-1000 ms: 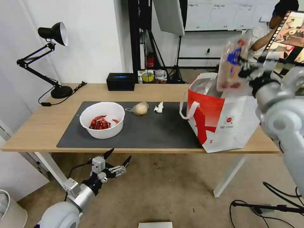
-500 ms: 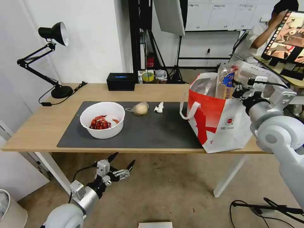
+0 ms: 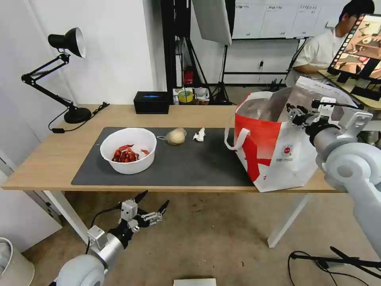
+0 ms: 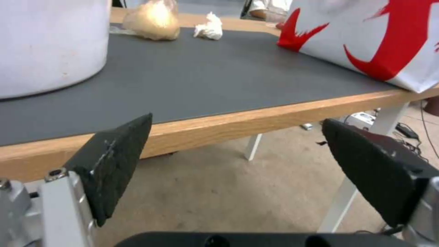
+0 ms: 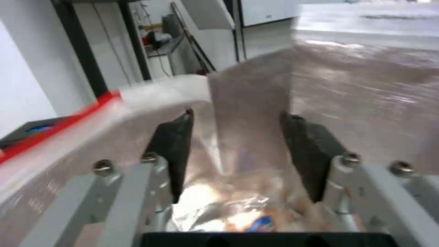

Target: Pick up the trash from the table and place it into the takeout bag.

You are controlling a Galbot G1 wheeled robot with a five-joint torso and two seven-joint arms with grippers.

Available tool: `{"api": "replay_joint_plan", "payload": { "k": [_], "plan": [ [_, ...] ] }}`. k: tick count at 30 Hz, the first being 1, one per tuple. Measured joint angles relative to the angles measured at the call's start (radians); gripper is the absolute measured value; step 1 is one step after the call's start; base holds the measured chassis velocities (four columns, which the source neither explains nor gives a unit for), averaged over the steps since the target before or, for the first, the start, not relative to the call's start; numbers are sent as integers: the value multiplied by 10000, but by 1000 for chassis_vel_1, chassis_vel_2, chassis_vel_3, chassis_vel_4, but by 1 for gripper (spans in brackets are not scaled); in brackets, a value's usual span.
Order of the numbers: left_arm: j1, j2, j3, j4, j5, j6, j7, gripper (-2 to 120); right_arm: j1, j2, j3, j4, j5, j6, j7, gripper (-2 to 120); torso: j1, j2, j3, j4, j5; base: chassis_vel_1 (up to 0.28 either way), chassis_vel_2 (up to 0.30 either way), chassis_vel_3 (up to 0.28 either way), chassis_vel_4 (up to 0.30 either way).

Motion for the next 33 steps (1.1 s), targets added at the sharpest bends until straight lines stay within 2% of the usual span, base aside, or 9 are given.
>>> {"api": "replay_joint_plan", "payload": {
  "k": [4, 6, 10, 11, 13, 18, 21, 29, 33],
  "plan": [
    [74, 23, -133, -58, -17, 1, -18, 100, 153, 0, -69, 21, 21, 192, -334, 67, 0, 0, 0, 0, 0, 0, 0, 0, 0],
    [153, 20, -327, -120, -39, 1, -21, 100, 320, 0, -192, 171, 18, 651, -1072, 78, 0, -1, 0, 0, 0, 0, 0, 0, 0],
    [223, -21, -558, -166, -66, -2, -41, 100, 354, -36, -413, 552, -180, 1375, -2341, 93, 0, 0, 0, 1, -1, 0, 0, 0, 0],
    [223, -21, -558, -166, -66, -2, -41, 100, 354, -36, -413, 552, -180, 1375, -2341, 93, 0, 0, 0, 1, -1, 0, 0, 0, 0],
    [297, -31, -725, -167, -58, -4, -166, 100, 186, -167, -524, 913, -523, 1570, -3183, 99, 0, 0, 0, 2, -2, 0, 0, 0, 0],
    [594, -63, -1248, -213, -50, -27, -261, 100, -598, -738, -387, 1628, -1251, 1699, -5098, 100, 0, 0, 0, 0, 0, 0, 0, 0, 0],
    [677, -126, -1402, -199, -53, -62, -282, 100, -1092, -897, -302, 1997, -1610, 1841, -5670, 100, -1, 1, -1, 0, -2, 0, 0, 0, 0],
    [676, -274, -1680, -15, 36, -175, -586, 100, -3364, -988, -280, 2447, -3249, 2611, -6432, 100, 0, 1, 0, -1, 0, 0, 0, 0, 0],
    [781, -392, -1857, 57, 88, -308, -633, 100, -4624, -502, -485, 2584, -4452, 3106, -6419, 100, -1, 0, 0, -1, 0, 0, 0, 0, 0]
  ]
}}
